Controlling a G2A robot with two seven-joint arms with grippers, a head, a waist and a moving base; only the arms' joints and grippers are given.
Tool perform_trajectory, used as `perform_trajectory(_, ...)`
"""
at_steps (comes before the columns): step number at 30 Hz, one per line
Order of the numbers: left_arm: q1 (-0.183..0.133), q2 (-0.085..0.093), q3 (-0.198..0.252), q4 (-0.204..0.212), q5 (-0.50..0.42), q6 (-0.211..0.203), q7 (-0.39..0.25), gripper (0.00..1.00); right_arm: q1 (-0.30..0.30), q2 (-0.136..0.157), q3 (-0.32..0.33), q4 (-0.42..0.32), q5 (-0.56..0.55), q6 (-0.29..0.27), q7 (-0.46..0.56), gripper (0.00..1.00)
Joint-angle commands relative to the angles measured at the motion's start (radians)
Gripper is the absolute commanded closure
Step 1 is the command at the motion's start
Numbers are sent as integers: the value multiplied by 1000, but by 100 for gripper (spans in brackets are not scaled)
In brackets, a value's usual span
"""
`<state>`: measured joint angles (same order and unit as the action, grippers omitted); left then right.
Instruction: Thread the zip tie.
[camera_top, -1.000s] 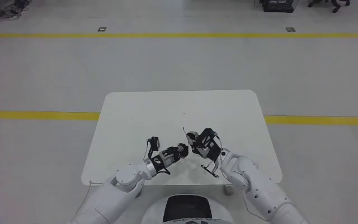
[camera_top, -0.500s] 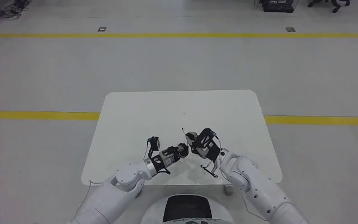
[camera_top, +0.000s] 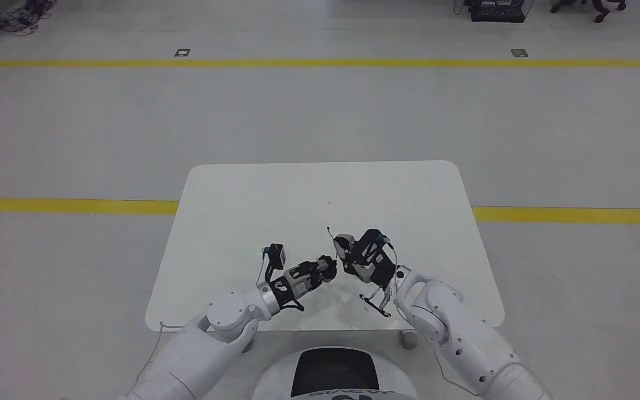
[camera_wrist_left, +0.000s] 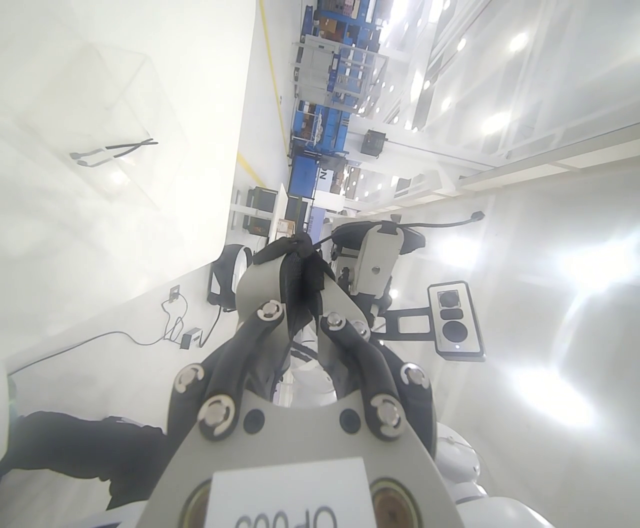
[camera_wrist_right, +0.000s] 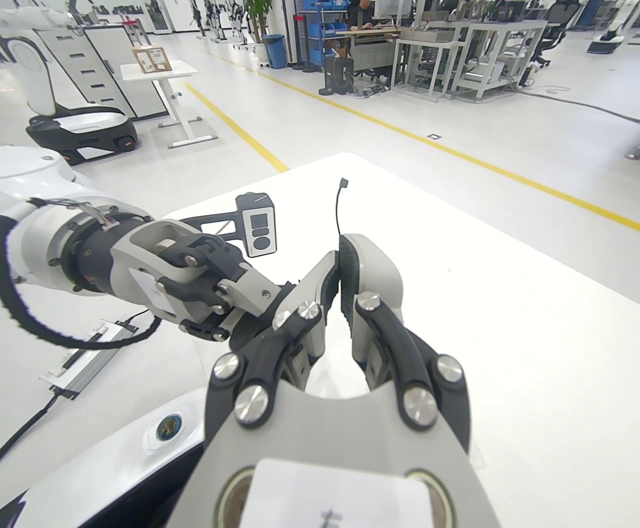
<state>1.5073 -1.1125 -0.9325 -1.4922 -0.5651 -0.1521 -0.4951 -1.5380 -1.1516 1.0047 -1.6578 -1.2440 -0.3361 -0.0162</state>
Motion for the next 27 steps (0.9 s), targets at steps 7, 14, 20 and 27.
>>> perform_trajectory(7,0,0,2,2,-1,-2,2,100,-2,0,-4,4,1,-4,10,100)
perform_trajectory(14,0,0,3,2,-1,-3,2,100,3,0,-9,9,4,-4,13,100)
perform_trajectory(20,-2,0,5,3,-2,-3,1,100,4,0,-8,10,5,-3,12,100)
perform_trajectory(27,-2,0,6,4,-3,-4,1,100,3,-2,-7,13,4,-1,6,100)
